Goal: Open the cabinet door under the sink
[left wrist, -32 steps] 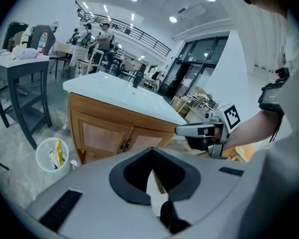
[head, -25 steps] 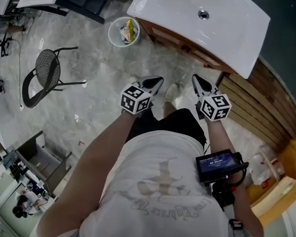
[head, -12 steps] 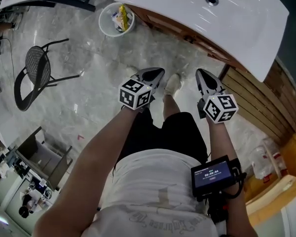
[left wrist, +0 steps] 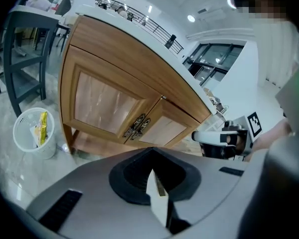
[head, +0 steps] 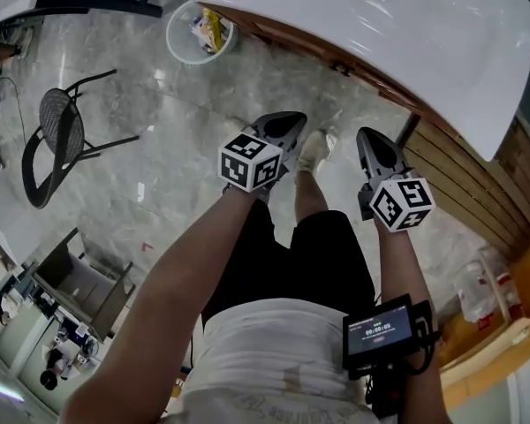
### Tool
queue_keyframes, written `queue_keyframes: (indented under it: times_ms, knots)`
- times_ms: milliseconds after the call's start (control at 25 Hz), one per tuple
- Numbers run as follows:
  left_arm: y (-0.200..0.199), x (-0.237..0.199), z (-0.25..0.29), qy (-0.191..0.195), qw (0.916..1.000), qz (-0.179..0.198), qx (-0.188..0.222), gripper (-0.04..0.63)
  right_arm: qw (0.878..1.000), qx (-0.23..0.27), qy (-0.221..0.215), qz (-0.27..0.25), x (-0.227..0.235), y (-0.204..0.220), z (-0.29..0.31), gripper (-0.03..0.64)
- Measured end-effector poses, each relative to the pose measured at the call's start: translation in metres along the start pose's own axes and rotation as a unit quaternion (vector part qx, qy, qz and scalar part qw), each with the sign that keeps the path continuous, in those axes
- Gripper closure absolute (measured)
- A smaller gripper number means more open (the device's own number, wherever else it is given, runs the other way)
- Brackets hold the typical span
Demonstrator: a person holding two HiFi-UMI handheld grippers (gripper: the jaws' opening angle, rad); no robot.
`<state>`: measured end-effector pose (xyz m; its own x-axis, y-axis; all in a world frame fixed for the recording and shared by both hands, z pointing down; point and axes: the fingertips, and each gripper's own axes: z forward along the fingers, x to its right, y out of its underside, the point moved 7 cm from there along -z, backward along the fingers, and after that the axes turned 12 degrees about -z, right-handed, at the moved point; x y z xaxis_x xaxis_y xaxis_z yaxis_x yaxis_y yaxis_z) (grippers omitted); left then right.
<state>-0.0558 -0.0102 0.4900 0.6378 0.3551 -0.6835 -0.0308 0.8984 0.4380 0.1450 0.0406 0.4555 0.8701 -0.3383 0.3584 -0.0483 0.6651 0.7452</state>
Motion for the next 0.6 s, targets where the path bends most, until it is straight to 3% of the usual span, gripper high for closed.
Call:
queue_keyframes:
  times_ms: [240,600]
  knots:
    - [0.001,-0.017,0.027,-0.015,0.9991,-0.028,0.028,0.586,1.0,-0.002,-0.008,0.004,0.004,0.017,0.008,0.603]
    - [-0.009,-0.031,0.067,0.013,0.9892,-0.115,0.09,0.584,1.0,0.004,-0.007,0.016,0.019,0.028,0.004,0.603]
